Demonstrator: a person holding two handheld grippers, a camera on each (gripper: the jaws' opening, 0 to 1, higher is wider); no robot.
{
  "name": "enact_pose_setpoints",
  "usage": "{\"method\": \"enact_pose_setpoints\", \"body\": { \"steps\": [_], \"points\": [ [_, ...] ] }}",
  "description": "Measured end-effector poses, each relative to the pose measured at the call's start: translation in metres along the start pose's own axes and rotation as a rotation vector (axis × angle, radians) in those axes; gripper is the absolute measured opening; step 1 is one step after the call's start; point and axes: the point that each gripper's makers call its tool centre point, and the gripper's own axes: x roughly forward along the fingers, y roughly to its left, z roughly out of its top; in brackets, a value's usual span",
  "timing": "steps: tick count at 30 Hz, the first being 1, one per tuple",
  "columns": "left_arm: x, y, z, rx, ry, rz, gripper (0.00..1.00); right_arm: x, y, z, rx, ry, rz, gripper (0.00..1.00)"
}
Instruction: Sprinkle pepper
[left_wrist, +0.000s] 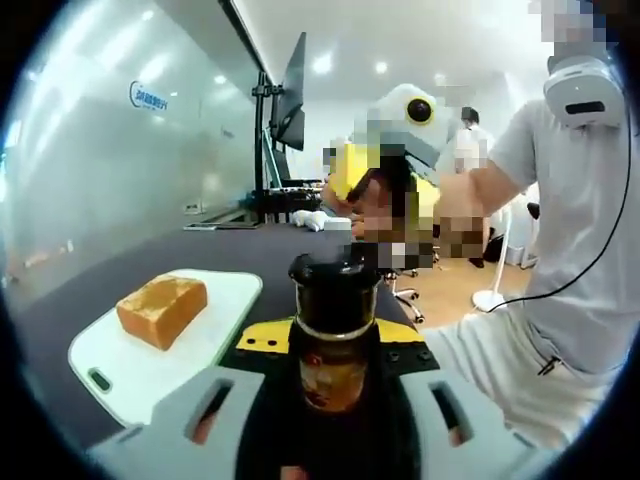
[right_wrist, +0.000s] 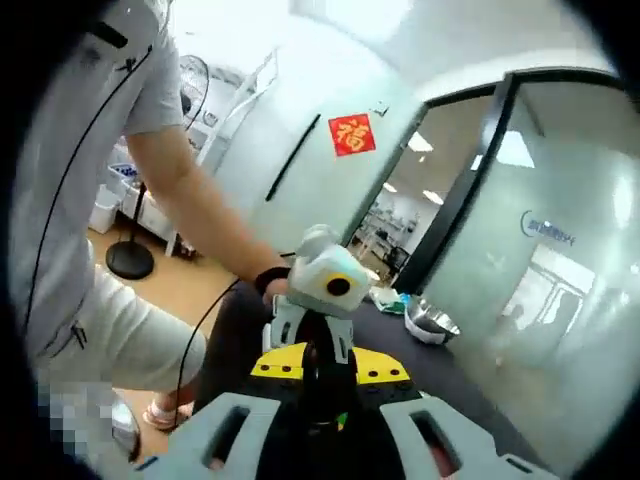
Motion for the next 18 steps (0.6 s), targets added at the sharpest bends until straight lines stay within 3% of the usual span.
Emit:
{"method": "enact_pose_setpoints", "body": {
  "steps": [3,7,10,12,18],
  "points": [
    [0.0,-0.001,0.0,-0.003,-0.002,0.0,0.18,-0.003,-0.003,0.005,0.089,-0.037,-0.021,0.1],
    [-0.001,-0.002,0.0,-0.009,-0.019,0.002,0.18,-0.002,-0.018,-0.007,0.346,-0.097,-0.093,0.09],
    [-0.001,-0.001,0.001,-0.011,-0.025,0.004,0.18,0.002,-0.023,-0.018,0.404,-0.09,-0.138,0.07],
    [-0.002,-0.002,0.001,-0.007,-0.03,0.007,0.18,0.005,-0.021,-0.019,0.409,-0.082,-0.136,0.0],
    [-0.004,0.0,0.001,-0.006,-0.042,0.019,0.18,0.013,-0.017,-0.011,0.44,-0.099,-0.114,0.0]
  ]
}}
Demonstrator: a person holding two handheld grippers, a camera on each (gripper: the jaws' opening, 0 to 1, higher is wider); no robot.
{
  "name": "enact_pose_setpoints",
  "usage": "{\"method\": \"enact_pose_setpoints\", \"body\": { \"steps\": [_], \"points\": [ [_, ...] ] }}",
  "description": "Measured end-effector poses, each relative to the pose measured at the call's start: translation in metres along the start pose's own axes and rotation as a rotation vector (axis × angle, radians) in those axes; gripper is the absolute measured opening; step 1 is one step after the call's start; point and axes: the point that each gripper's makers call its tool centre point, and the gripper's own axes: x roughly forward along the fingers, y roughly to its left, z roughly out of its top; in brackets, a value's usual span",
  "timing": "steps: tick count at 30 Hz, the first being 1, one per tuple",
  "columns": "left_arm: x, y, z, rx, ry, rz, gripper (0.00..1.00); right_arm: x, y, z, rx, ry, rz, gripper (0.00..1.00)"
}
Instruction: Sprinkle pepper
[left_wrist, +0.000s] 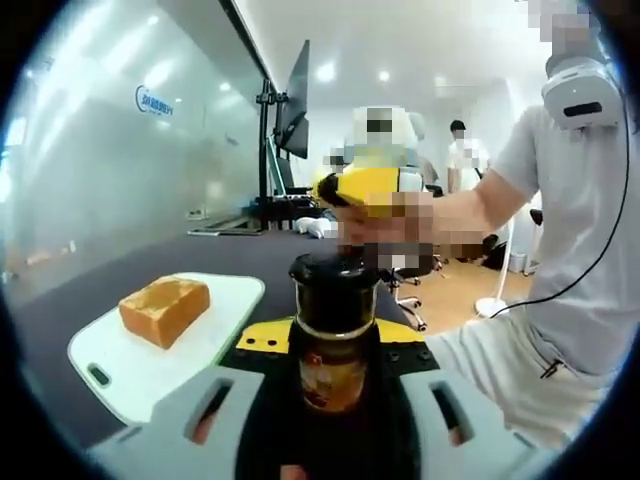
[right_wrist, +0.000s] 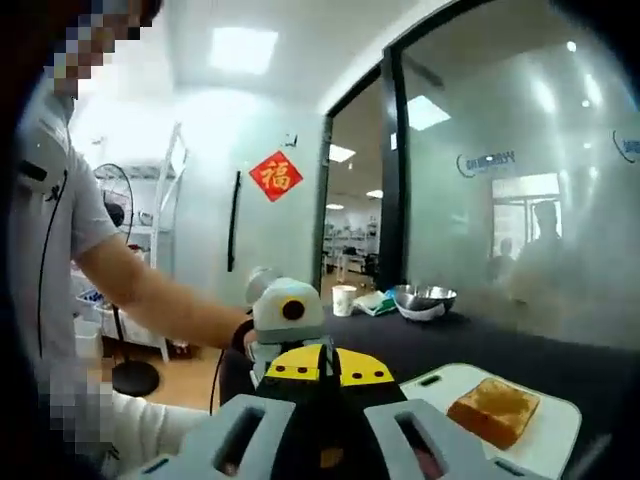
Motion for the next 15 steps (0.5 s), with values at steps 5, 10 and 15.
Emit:
{"method": "enact_pose_setpoints", "body": {
  "steps": [5,10,15],
  "points": [
    [-0.001,0.001,0.0,-0.004,-0.023,0.015,0.18,0.007,0.0,-0.001,-0.012,-0.014,-0.026,0.0],
    [-0.002,0.003,0.0,-0.013,-0.036,0.019,0.18,0.011,0.002,-0.014,-0.005,0.043,-0.011,0.0],
    [-0.002,0.002,0.0,-0.008,-0.036,0.019,0.18,0.016,0.014,-0.023,0.047,0.076,0.015,0.0]
  ]
}}
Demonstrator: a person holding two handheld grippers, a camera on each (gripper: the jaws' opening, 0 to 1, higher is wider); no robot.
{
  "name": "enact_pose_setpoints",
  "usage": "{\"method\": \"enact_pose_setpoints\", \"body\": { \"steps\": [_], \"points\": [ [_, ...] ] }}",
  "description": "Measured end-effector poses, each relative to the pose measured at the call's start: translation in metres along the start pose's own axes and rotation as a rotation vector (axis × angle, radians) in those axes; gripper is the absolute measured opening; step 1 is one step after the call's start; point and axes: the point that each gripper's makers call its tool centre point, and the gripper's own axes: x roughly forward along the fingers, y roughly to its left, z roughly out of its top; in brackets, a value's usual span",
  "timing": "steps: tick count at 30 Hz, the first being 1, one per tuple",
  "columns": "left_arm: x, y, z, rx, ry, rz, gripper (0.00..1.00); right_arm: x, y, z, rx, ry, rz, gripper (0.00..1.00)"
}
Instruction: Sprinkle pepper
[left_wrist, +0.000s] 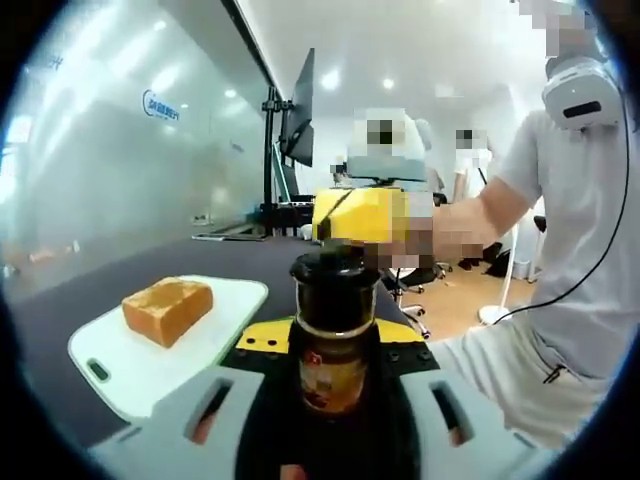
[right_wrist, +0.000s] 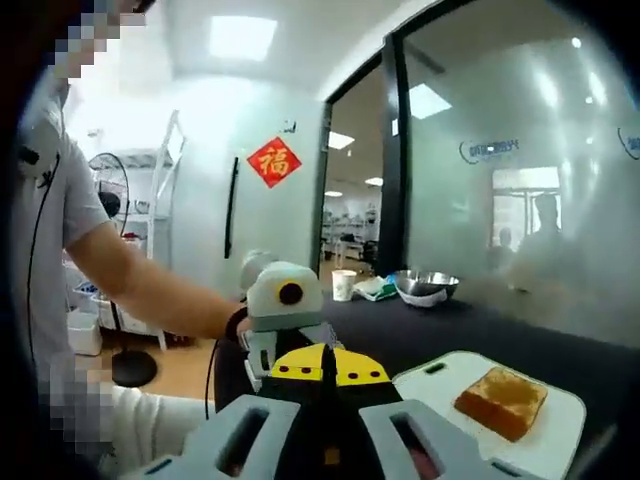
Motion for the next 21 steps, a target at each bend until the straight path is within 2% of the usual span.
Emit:
{"method": "enact_pose_setpoints", "body": {
  "steps": [1,3,9,16,17,18,19,21],
  "points": [
    [0.0,0.0,0.0,0.005,0.001,-0.001,0.18,-0.001,0.0,-0.001,-0.002,0.01,0.016,0.0],
    [0.0,0.0,0.0,0.001,0.006,0.001,0.18,-0.001,-0.009,-0.003,-0.006,0.029,-0.033,0.0],
    [0.002,-0.003,-0.001,0.015,0.012,-0.003,0.18,-0.005,-0.004,-0.007,-0.085,0.078,-0.01,0.0],
    [0.001,-0.003,-0.002,0.001,0.001,0.0,0.18,-0.004,-0.006,-0.009,-0.09,0.065,-0.013,0.0],
    [0.001,-0.002,-0.002,0.002,-0.002,0.006,0.18,0.0,-0.005,-0.001,-0.135,0.03,-0.006,0.0],
    [0.001,-0.002,-0.002,-0.004,-0.004,0.007,0.18,0.002,-0.011,-0.006,-0.122,0.072,-0.021,0.0],
    [0.002,-0.002,-0.002,-0.005,-0.006,0.006,0.18,0.003,-0.017,-0.006,-0.103,0.085,-0.02,0.0],
    [0.003,-0.001,-0.002,-0.007,-0.008,0.009,0.18,-0.001,-0.019,-0.007,-0.1,0.061,-0.013,0.0]
  ]
}}
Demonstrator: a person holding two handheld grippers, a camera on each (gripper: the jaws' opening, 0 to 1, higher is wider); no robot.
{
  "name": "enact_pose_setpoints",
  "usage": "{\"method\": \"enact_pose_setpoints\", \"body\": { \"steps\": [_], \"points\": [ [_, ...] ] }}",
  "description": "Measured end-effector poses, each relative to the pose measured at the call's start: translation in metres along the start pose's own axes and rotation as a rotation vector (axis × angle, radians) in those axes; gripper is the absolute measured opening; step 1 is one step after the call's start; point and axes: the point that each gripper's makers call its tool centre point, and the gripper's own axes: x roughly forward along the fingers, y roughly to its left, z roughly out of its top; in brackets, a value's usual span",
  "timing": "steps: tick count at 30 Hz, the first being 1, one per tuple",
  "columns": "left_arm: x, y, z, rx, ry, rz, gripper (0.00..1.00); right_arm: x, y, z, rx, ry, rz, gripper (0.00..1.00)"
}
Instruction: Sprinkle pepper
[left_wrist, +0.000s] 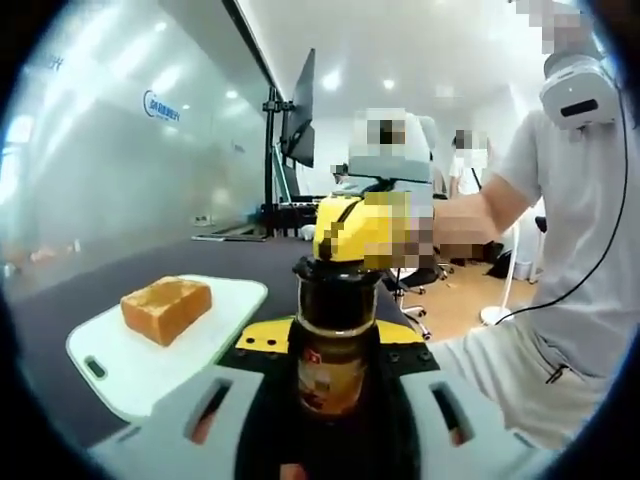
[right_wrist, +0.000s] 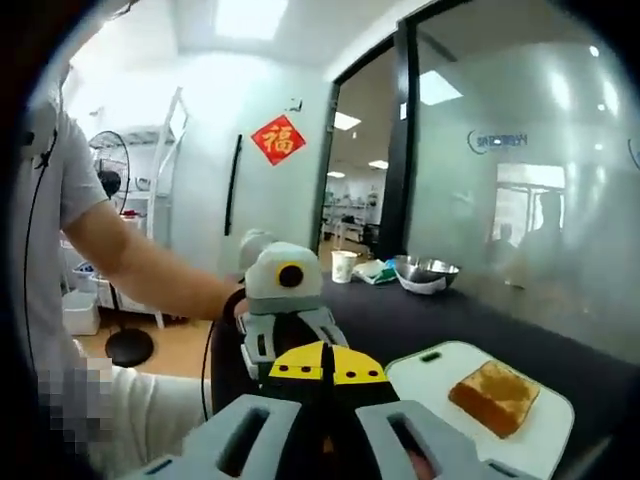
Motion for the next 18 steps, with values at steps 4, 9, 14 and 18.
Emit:
{"method": "enact_pose_setpoints", "body": {
  "steps": [4,9,14,18],
  "points": [
    [0.002,0.0,0.0,0.0,-0.003,-0.001,0.18,-0.005,-0.004,0.0,-0.002,-0.023,-0.011,0.0],
    [0.002,0.002,0.001,-0.005,-0.005,0.006,0.19,-0.007,-0.004,0.002,0.014,-0.037,-0.016,0.0],
    [-0.002,0.004,0.001,-0.037,-0.01,0.022,0.2,-0.007,0.0,0.005,0.049,-0.083,0.006,0.0],
    [-0.014,0.012,0.005,-0.053,-0.012,0.075,0.27,-0.006,0.005,0.007,0.01,-0.08,-0.01,0.0]
  ]
}}
